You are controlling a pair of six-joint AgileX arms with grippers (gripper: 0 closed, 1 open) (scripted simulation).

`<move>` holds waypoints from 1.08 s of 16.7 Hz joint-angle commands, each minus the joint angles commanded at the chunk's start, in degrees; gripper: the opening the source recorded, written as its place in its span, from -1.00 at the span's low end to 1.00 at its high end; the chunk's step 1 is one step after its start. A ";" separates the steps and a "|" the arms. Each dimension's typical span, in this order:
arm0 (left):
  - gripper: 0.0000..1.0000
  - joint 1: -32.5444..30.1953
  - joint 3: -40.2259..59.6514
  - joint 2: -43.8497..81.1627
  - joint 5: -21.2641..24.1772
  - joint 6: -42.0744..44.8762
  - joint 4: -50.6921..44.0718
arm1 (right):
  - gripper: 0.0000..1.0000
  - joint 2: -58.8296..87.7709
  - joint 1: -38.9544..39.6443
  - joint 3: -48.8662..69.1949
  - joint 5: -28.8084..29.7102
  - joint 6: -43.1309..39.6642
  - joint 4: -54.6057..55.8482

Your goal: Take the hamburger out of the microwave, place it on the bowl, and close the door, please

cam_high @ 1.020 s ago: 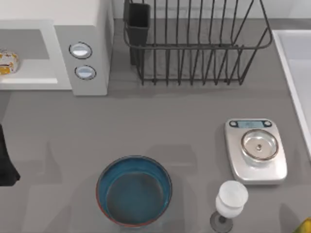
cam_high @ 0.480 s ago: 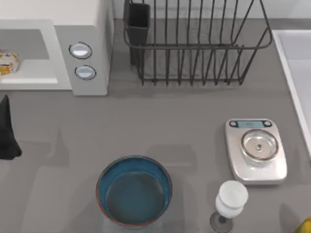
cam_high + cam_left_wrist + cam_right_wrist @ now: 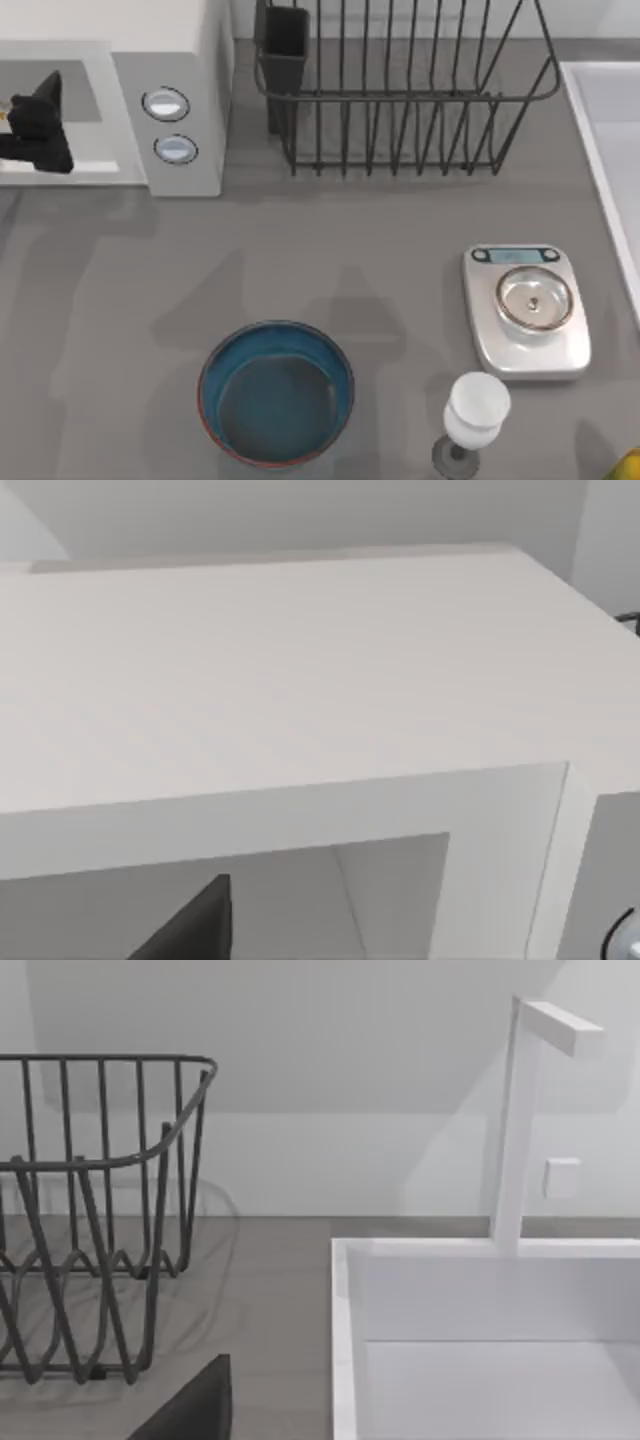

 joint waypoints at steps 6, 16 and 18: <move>1.00 3.52 14.71 39.79 1.56 1.45 16.91 | 1.00 0.00 0.00 0.00 0.00 0.00 0.00; 1.00 8.95 27.64 73.29 -0.59 2.91 32.92 | 1.00 0.00 0.00 0.00 0.00 0.00 0.00; 1.00 8.96 27.65 73.32 -0.60 2.91 32.94 | 1.00 0.00 0.00 0.00 0.00 0.00 0.00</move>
